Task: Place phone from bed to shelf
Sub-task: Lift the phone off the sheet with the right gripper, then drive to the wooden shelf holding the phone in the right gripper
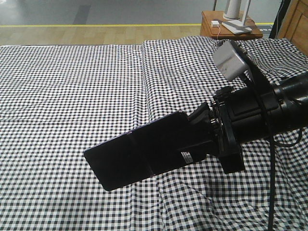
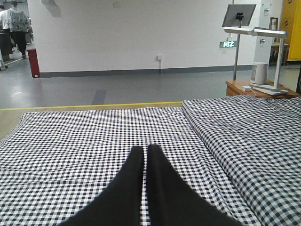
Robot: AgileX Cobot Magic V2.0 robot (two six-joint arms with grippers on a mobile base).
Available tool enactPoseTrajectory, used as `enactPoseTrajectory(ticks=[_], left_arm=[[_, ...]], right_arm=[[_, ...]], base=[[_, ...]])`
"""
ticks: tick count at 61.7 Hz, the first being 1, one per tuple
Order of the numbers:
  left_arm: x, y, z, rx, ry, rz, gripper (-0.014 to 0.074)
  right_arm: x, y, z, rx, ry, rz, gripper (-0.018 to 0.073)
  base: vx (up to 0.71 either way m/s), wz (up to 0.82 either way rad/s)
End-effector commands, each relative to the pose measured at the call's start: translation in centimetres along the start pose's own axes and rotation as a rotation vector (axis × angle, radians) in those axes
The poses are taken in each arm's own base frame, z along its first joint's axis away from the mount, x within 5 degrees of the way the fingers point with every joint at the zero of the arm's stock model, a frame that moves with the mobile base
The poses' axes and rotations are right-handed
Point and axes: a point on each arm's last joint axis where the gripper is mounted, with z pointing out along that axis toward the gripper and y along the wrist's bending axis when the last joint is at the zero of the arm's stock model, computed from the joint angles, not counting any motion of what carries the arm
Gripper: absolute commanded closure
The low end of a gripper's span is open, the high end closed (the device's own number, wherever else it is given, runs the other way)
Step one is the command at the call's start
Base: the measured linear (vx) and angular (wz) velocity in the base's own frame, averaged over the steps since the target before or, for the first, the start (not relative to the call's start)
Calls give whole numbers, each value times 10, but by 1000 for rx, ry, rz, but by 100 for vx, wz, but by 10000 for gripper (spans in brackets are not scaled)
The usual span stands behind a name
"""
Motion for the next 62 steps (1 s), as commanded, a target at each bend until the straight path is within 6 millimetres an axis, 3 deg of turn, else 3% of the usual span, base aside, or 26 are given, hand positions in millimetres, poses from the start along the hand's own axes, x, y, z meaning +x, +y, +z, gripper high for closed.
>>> enactPoseTrajectory(ticks=[1, 62], left_arm=[[-16, 1, -2, -5, -107, -18, 595], [-16, 1, -2, -5, -107, -18, 595]], right_arm=[[-12, 18, -8, -83, -66, -21, 561], [-12, 18, -8, -83, -66, -23, 561]], base=[[0, 0], [-3, 12]])
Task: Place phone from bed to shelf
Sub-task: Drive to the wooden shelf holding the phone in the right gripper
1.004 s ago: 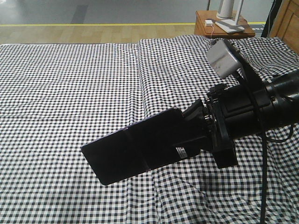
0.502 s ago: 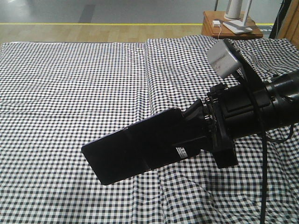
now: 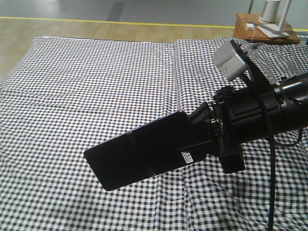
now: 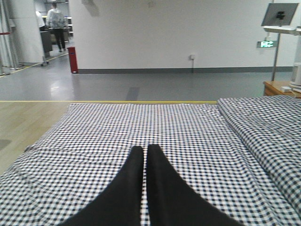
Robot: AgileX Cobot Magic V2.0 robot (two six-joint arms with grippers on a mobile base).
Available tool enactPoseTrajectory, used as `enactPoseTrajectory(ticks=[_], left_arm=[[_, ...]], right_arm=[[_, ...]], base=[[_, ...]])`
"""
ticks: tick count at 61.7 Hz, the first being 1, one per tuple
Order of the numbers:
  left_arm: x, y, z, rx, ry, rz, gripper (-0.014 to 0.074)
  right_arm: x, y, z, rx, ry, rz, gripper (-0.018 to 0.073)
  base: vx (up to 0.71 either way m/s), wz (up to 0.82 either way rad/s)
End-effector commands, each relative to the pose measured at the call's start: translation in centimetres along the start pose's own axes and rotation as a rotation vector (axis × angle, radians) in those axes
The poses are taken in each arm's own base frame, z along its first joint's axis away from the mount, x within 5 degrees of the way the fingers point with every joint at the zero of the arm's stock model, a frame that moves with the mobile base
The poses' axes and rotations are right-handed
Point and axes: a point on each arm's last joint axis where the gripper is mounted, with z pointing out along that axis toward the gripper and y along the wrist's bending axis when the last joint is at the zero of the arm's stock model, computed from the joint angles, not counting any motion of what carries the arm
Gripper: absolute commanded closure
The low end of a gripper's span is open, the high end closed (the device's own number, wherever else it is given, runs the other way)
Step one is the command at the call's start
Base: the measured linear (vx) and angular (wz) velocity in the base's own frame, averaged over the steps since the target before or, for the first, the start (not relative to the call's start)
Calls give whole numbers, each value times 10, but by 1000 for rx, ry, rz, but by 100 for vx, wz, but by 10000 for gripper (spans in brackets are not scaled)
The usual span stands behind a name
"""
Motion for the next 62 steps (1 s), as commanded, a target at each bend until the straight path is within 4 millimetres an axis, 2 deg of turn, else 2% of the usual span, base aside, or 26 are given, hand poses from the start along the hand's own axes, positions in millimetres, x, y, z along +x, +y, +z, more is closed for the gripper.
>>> enactPoseTrajectory(ticks=[1, 62], left_arm=[[-16, 1, -2, -5, -107, -18, 595], [-16, 1, -2, -5, -107, -18, 595]], right_arm=[[-12, 18, -8, -83, -66, -23, 561], [-12, 18, -8, -83, -66, -22, 561]], base=[[-6, 28], [-8, 30]])
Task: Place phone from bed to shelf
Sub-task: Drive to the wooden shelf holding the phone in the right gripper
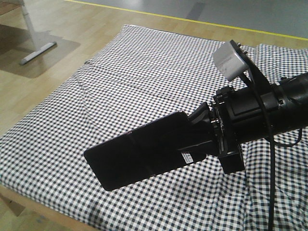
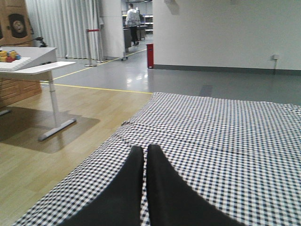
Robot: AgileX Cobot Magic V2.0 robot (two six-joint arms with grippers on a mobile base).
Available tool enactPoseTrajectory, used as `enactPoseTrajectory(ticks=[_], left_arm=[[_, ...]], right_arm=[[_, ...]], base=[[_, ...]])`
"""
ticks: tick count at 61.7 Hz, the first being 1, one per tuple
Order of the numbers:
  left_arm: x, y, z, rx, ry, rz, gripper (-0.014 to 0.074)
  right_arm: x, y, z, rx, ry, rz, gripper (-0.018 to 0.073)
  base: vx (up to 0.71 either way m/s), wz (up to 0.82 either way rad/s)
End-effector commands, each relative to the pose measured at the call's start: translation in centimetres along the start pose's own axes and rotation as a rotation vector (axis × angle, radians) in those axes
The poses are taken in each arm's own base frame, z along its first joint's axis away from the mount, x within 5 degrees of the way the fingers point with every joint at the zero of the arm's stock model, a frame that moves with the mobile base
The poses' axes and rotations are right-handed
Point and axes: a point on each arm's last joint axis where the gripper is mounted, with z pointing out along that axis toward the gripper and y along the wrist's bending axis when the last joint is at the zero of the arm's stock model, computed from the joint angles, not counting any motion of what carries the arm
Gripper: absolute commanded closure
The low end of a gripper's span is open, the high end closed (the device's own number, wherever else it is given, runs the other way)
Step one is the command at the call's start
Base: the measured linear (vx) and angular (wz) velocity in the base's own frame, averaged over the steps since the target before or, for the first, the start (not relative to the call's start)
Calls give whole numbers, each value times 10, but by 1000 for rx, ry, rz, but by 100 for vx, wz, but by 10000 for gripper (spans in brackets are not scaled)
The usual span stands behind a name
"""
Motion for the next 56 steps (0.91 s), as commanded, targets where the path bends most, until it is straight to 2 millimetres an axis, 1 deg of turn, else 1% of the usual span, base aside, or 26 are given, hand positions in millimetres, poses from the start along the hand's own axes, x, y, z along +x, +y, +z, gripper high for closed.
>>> enactPoseTrajectory(ticks=[1, 56], left_arm=[[-16, 1, -2, -5, -107, -18, 595], [-16, 1, -2, -5, -107, -18, 595]], right_arm=[[-12, 18, -8, -83, -66, -22, 561], [-12, 18, -8, -83, -66, -22, 561]], base=[[-7, 26], [-7, 26]])
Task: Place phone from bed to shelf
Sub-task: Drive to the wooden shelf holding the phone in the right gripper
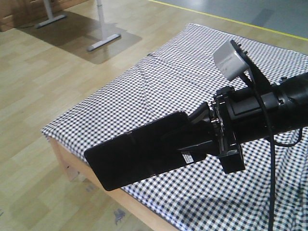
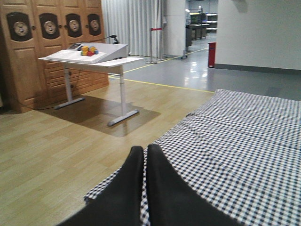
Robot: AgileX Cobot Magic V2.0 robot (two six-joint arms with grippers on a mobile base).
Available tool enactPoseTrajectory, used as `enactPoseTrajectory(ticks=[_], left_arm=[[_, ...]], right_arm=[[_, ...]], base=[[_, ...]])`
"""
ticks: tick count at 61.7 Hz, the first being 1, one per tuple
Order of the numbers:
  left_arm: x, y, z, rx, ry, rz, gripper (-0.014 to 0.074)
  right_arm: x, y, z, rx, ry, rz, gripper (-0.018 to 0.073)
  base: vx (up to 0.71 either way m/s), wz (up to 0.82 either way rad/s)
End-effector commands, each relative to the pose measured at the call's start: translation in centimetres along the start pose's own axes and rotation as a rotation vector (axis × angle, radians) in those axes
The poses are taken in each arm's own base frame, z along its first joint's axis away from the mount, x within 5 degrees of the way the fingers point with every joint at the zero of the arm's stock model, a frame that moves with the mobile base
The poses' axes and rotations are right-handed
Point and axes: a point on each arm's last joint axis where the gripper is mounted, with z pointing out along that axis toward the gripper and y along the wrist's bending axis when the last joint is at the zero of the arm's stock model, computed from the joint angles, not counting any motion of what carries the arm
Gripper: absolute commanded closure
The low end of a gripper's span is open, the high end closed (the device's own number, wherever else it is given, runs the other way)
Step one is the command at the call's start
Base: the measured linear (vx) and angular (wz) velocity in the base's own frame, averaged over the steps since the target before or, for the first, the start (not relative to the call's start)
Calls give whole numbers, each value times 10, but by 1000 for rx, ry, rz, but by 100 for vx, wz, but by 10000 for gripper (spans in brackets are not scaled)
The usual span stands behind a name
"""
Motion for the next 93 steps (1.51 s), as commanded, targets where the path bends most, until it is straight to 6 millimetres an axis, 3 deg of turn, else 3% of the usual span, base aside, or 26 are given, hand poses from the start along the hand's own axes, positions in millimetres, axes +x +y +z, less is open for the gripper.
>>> enactPoseTrajectory(ticks=[1, 93], left_arm=[[-16, 1, -2, -5, -107, -18, 595], [-16, 1, -2, -5, -107, -18, 595]], right_arm=[[-12, 18, -8, -83, -66, -22, 561], [-12, 18, -8, -83, -66, -24, 561]], base=[[-8, 30], [-13, 50]])
